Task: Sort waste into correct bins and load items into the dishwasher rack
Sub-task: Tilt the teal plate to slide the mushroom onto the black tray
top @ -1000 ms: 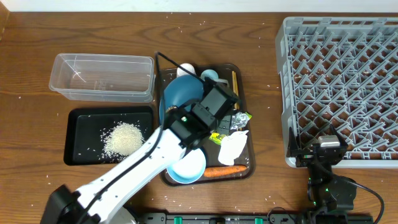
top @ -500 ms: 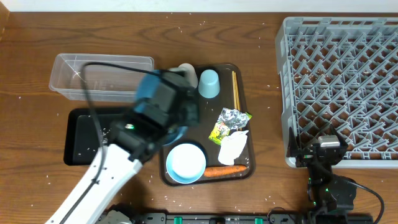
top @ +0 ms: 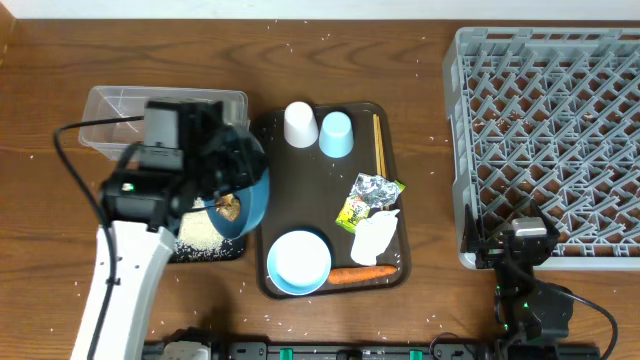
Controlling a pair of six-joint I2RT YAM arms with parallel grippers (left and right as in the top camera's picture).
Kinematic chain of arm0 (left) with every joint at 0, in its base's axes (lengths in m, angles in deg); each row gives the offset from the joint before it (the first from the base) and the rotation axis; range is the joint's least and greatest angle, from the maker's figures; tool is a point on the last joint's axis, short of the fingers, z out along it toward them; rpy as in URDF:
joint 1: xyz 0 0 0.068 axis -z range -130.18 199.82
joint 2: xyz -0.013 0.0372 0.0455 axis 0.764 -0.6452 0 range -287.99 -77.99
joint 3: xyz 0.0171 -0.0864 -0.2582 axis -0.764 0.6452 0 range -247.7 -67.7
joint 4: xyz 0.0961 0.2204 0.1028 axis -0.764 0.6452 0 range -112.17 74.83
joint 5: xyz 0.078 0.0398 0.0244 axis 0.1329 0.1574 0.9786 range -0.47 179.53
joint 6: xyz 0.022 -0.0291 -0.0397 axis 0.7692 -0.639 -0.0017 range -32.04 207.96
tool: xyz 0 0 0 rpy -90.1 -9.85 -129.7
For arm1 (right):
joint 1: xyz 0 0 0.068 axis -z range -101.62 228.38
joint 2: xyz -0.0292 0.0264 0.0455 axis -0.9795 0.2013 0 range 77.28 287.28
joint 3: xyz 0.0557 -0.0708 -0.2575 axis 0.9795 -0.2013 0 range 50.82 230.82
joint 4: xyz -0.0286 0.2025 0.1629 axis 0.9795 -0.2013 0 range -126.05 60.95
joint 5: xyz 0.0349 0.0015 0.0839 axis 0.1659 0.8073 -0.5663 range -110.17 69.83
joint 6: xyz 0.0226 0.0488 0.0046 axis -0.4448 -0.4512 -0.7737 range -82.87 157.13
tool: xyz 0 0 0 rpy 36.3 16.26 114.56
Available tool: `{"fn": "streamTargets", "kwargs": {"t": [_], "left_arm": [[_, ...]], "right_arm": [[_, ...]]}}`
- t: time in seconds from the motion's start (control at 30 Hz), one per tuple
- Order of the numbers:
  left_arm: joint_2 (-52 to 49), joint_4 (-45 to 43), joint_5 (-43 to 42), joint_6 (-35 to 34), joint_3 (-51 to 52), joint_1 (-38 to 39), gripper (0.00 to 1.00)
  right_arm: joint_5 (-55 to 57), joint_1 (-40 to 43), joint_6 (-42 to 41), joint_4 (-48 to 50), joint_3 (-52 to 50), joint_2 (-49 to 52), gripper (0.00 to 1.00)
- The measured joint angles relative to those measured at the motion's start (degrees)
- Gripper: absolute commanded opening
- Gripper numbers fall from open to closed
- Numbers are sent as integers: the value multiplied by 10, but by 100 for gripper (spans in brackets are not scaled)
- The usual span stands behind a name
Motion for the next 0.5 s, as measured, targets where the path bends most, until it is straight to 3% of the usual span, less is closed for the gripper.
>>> {"fn": "streamTargets", "kwargs": {"t": [0.5], "left_arm": [[0,83,-220,97,0,-214,6]], "right_arm": [[0,0,0,0,0,0,99]]}}
